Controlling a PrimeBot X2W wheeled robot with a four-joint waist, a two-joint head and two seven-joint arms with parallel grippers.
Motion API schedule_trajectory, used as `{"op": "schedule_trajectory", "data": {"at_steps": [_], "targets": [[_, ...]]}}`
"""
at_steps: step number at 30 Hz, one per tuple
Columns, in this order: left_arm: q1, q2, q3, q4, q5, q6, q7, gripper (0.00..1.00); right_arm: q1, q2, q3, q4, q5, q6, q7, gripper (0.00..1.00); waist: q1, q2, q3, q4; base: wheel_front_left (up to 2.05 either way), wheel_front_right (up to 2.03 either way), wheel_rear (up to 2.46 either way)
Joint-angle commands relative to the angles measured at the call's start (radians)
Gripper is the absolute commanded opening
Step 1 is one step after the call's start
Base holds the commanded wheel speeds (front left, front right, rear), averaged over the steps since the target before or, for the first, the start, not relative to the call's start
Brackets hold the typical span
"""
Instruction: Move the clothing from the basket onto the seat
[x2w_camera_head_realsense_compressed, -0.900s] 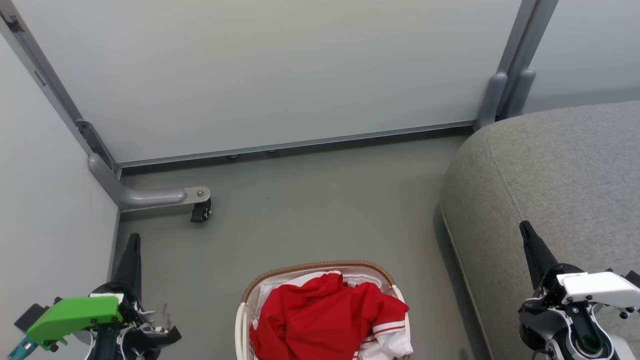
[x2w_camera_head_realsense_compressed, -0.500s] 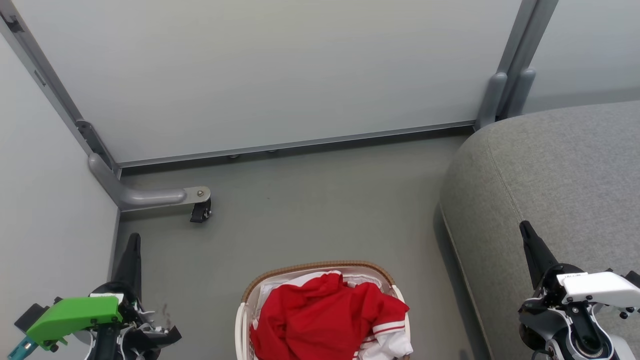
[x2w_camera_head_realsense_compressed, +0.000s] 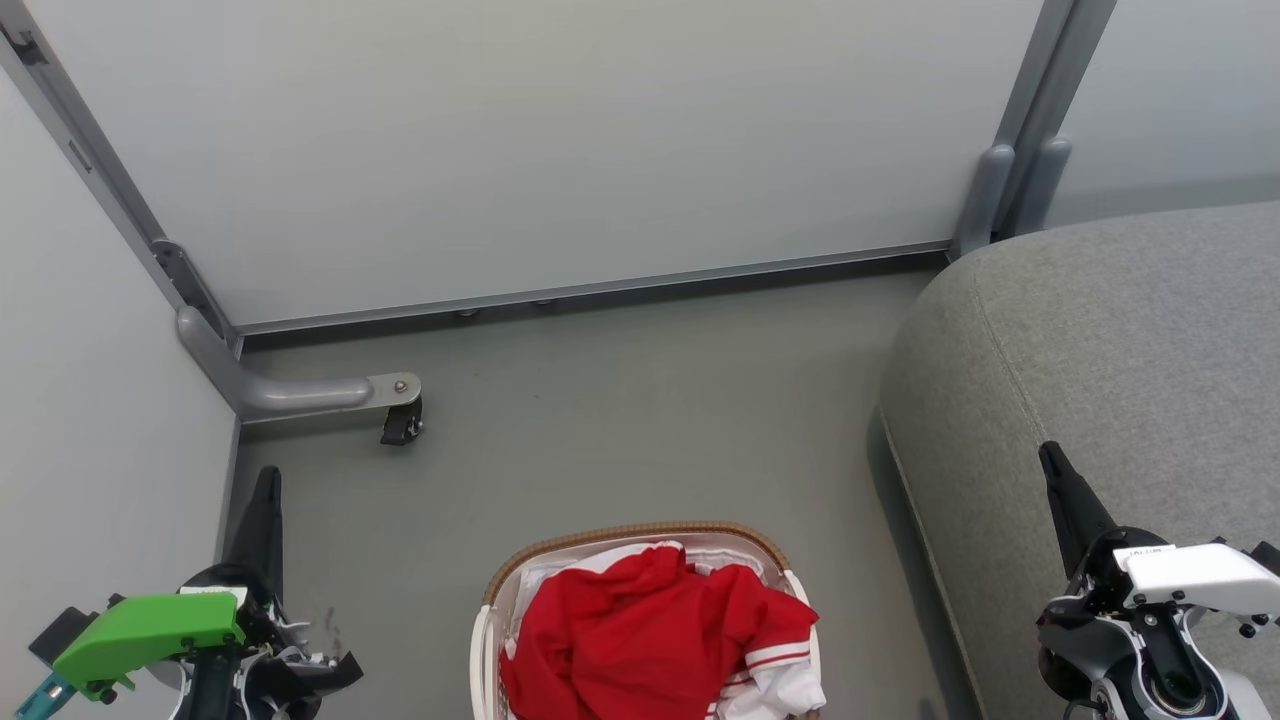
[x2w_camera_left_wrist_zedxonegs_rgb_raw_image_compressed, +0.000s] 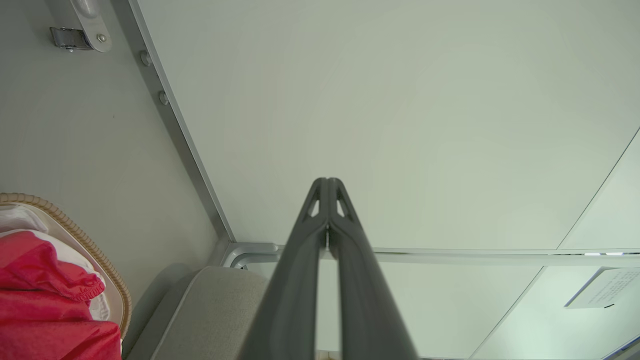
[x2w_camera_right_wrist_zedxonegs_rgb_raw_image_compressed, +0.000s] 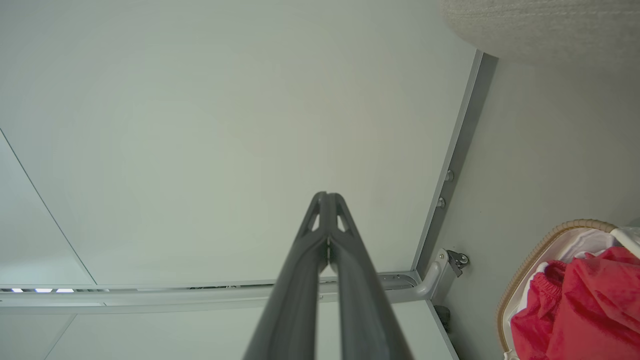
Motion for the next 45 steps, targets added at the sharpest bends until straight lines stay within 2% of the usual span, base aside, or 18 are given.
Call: {"op": "schedule_trajectory", "data": {"at_steps": [1,14,15,25,32,45], "targets": [[-0.011,0.001,0.001,0.001,0.005,-0.004,0.002,0.00,0.011,-0.006,-0.002,-0.002,0.004,0.000,0.002,0.00,0.0000,0.0000,0.000,0.000,0.00,0.00,0.00],[-0.011,0.001,0.001,0.001,0.005,-0.004,0.002,0.00,0.011,-0.006,-0.002,-0.002,0.004,0.000,0.002,0.00,0.0000,0.0000,0.000,0.000,0.00,0.00,0.00],[0.001,0.000,0.000,0.003,0.000,0.000,0.000,1.00,0.000,0.001,0.000,0.003,0.000,0.000,0.000,1.00,0.0000,0.0000,0.000,0.000,0.00,0.00,0.00],[0.031,-0.006,-0.038,0.024,0.015,0.000,-0.034,1.00,0.023,0.010,0.015,0.030,-0.021,0.000,-0.033,1.00,0.0000,0.0000,0.001,0.000,0.00,0.00,0.00],[0.035,-0.005,-0.063,0.011,0.069,0.000,-0.066,1.00,0.027,0.008,0.001,0.033,-0.083,0.000,-0.066,1.00,0.0000,0.0000,0.001,0.001,0.00,0.00,0.00],[0.033,-0.004,-0.083,-0.047,0.270,-0.001,-0.122,1.00,0.029,0.005,-0.034,-0.026,-0.330,0.000,-0.122,1.00,0.0000,0.0000,0.002,0.007,0.00,0.00,0.00]]}}
